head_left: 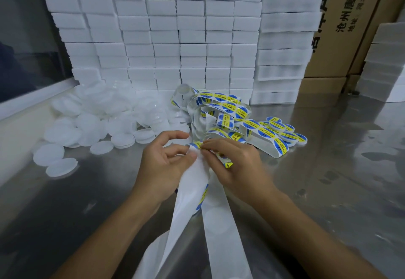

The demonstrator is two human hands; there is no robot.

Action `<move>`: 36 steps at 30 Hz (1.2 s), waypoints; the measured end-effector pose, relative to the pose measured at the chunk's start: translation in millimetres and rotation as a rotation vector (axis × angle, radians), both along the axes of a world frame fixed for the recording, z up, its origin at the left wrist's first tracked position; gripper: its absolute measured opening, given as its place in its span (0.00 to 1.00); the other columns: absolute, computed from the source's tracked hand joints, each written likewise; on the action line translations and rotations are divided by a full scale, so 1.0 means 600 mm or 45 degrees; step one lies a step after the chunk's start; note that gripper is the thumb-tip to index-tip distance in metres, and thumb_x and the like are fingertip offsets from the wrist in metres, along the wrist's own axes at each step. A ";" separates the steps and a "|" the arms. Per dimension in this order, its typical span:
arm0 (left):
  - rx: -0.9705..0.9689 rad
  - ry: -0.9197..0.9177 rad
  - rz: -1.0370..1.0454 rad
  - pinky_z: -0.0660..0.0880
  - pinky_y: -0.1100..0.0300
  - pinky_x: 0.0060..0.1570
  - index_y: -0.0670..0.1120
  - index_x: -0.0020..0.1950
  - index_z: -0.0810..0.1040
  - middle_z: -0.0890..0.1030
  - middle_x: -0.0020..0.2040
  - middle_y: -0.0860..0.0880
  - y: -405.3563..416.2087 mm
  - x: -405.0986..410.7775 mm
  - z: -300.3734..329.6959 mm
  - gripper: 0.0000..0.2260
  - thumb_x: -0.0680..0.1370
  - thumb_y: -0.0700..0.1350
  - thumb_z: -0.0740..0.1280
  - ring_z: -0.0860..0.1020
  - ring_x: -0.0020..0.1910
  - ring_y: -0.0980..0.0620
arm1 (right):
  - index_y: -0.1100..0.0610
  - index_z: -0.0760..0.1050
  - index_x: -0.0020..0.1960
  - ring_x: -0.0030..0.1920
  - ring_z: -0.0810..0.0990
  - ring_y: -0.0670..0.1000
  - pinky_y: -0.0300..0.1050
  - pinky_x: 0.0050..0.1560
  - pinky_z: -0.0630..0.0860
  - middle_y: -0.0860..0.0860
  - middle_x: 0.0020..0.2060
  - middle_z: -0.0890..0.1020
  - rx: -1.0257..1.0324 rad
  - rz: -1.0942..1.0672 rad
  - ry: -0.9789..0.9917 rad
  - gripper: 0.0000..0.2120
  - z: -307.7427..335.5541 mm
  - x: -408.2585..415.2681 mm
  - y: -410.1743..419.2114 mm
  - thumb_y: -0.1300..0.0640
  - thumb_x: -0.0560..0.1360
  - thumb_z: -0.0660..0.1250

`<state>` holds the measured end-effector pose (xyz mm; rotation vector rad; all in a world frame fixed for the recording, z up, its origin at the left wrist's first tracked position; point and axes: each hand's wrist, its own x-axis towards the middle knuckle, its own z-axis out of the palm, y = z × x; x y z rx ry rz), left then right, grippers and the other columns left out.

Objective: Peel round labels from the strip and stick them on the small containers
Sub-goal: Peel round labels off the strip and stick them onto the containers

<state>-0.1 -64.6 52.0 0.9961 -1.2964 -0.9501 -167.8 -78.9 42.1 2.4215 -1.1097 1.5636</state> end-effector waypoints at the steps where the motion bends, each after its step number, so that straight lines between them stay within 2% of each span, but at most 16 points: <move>1: -0.020 -0.030 0.011 0.79 0.56 0.43 0.51 0.52 0.78 0.86 0.40 0.47 -0.001 0.001 -0.001 0.14 0.73 0.34 0.72 0.83 0.38 0.50 | 0.58 0.83 0.49 0.43 0.83 0.46 0.43 0.43 0.79 0.48 0.44 0.85 0.035 0.012 -0.063 0.05 -0.001 -0.001 -0.001 0.58 0.76 0.70; 3: -0.065 -0.089 0.048 0.79 0.62 0.39 0.51 0.50 0.78 0.85 0.38 0.48 -0.003 0.001 -0.003 0.15 0.73 0.32 0.71 0.83 0.36 0.52 | 0.58 0.83 0.46 0.38 0.81 0.42 0.38 0.42 0.78 0.47 0.40 0.85 0.186 0.036 -0.273 0.03 -0.001 0.002 -0.001 0.60 0.75 0.71; 6: -0.130 -0.137 0.126 0.76 0.67 0.35 0.50 0.48 0.78 0.85 0.36 0.51 -0.006 0.002 -0.005 0.15 0.72 0.31 0.71 0.82 0.33 0.56 | 0.57 0.83 0.42 0.34 0.81 0.45 0.41 0.37 0.79 0.48 0.35 0.85 0.683 0.125 -0.804 0.02 0.009 0.002 -0.005 0.61 0.74 0.73; 9: -0.175 -0.170 0.187 0.75 0.71 0.35 0.51 0.47 0.78 0.84 0.35 0.55 -0.012 0.008 -0.008 0.15 0.71 0.32 0.72 0.80 0.32 0.60 | 0.58 0.82 0.44 0.29 0.76 0.45 0.38 0.32 0.74 0.48 0.30 0.80 1.137 0.179 -1.206 0.04 0.016 -0.013 -0.011 0.58 0.73 0.74; 11: -0.202 -0.187 0.239 0.75 0.71 0.37 0.52 0.46 0.78 0.83 0.34 0.56 -0.017 0.014 -0.010 0.14 0.70 0.34 0.74 0.79 0.32 0.60 | 0.58 0.80 0.43 0.28 0.73 0.45 0.37 0.30 0.73 0.48 0.30 0.77 1.322 0.268 -1.438 0.05 0.019 -0.020 -0.014 0.58 0.72 0.74; 13: -0.214 -0.178 0.306 0.75 0.69 0.37 0.53 0.44 0.79 0.82 0.32 0.55 -0.024 0.022 -0.013 0.10 0.70 0.41 0.77 0.78 0.32 0.59 | 0.56 0.79 0.40 0.29 0.75 0.45 0.37 0.29 0.74 0.49 0.31 0.78 1.380 0.333 -1.567 0.05 0.020 -0.026 -0.016 0.59 0.72 0.74; 15: -0.195 -0.103 0.389 0.75 0.65 0.36 0.55 0.41 0.79 0.81 0.32 0.53 -0.032 0.034 -0.017 0.04 0.71 0.51 0.73 0.78 0.31 0.57 | 0.56 0.80 0.41 0.30 0.78 0.45 0.36 0.30 0.76 0.49 0.33 0.81 1.356 0.359 -1.577 0.04 0.022 -0.029 -0.017 0.58 0.73 0.73; 16: -0.179 -0.055 0.447 0.75 0.62 0.36 0.56 0.39 0.79 0.81 0.31 0.52 -0.037 0.040 -0.019 0.03 0.72 0.53 0.69 0.78 0.31 0.56 | 0.56 0.80 0.43 0.31 0.79 0.45 0.36 0.30 0.76 0.50 0.35 0.82 1.333 0.372 -1.576 0.02 0.023 -0.030 -0.017 0.58 0.73 0.73; 18: -0.141 -0.102 0.577 0.75 0.58 0.39 0.58 0.39 0.76 0.82 0.33 0.53 -0.051 0.060 -0.026 0.06 0.75 0.48 0.64 0.78 0.33 0.54 | 0.58 0.81 0.49 0.33 0.81 0.45 0.36 0.31 0.77 0.50 0.38 0.84 1.282 0.417 -1.595 0.05 0.023 -0.032 -0.017 0.59 0.74 0.71; 19: -0.117 -0.237 0.616 0.74 0.57 0.41 0.59 0.41 0.75 0.83 0.37 0.53 -0.058 0.072 -0.031 0.10 0.76 0.44 0.64 0.79 0.37 0.53 | 0.59 0.81 0.51 0.34 0.82 0.45 0.35 0.32 0.78 0.50 0.39 0.85 1.259 0.433 -1.602 0.07 0.024 -0.034 -0.017 0.59 0.74 0.71; 21: -0.054 -0.640 0.589 0.73 0.56 0.50 0.57 0.49 0.77 0.82 0.52 0.51 -0.069 0.092 -0.046 0.11 0.76 0.39 0.65 0.78 0.48 0.51 | 0.60 0.81 0.53 0.36 0.83 0.45 0.35 0.32 0.78 0.51 0.41 0.85 1.227 0.439 -1.603 0.08 0.025 -0.036 -0.017 0.60 0.74 0.70; 24: 0.086 -1.143 0.379 0.67 0.48 0.67 0.53 0.65 0.76 0.74 0.69 0.51 -0.074 0.107 -0.065 0.16 0.77 0.45 0.67 0.72 0.66 0.49 | 0.58 0.82 0.52 0.39 0.84 0.46 0.36 0.34 0.78 0.51 0.44 0.86 1.200 0.415 -1.579 0.07 0.025 -0.039 -0.017 0.62 0.75 0.70; 26: 0.148 -1.345 0.322 0.63 0.46 0.69 0.55 0.69 0.72 0.70 0.72 0.53 -0.069 0.106 -0.066 0.19 0.78 0.50 0.65 0.69 0.70 0.49 | 0.57 0.83 0.52 0.40 0.85 0.47 0.36 0.34 0.78 0.51 0.44 0.86 1.188 0.402 -1.563 0.08 0.026 -0.041 -0.018 0.64 0.74 0.70; 29: 0.110 -1.331 0.402 0.68 0.46 0.65 0.52 0.68 0.74 0.75 0.68 0.50 -0.066 0.105 -0.062 0.20 0.76 0.52 0.68 0.73 0.66 0.47 | 0.57 0.83 0.51 0.40 0.85 0.47 0.36 0.32 0.78 0.50 0.43 0.86 1.165 0.397 -1.553 0.07 0.028 -0.040 -0.018 0.62 0.73 0.71; 32: 0.071 -1.205 0.500 0.74 0.46 0.56 0.47 0.57 0.80 0.80 0.57 0.46 -0.064 0.105 -0.058 0.15 0.73 0.51 0.72 0.78 0.55 0.44 | 0.55 0.83 0.50 0.37 0.84 0.45 0.35 0.33 0.77 0.49 0.40 0.86 1.060 0.329 -1.480 0.07 0.026 -0.037 -0.019 0.61 0.72 0.73; 36: 0.112 -1.112 0.603 0.75 0.47 0.49 0.46 0.45 0.78 0.78 0.46 0.45 -0.065 0.106 -0.056 0.11 0.71 0.50 0.75 0.77 0.46 0.43 | 0.56 0.83 0.54 0.38 0.83 0.41 0.33 0.34 0.75 0.47 0.42 0.87 0.902 0.205 -1.282 0.11 0.021 -0.034 -0.018 0.63 0.72 0.73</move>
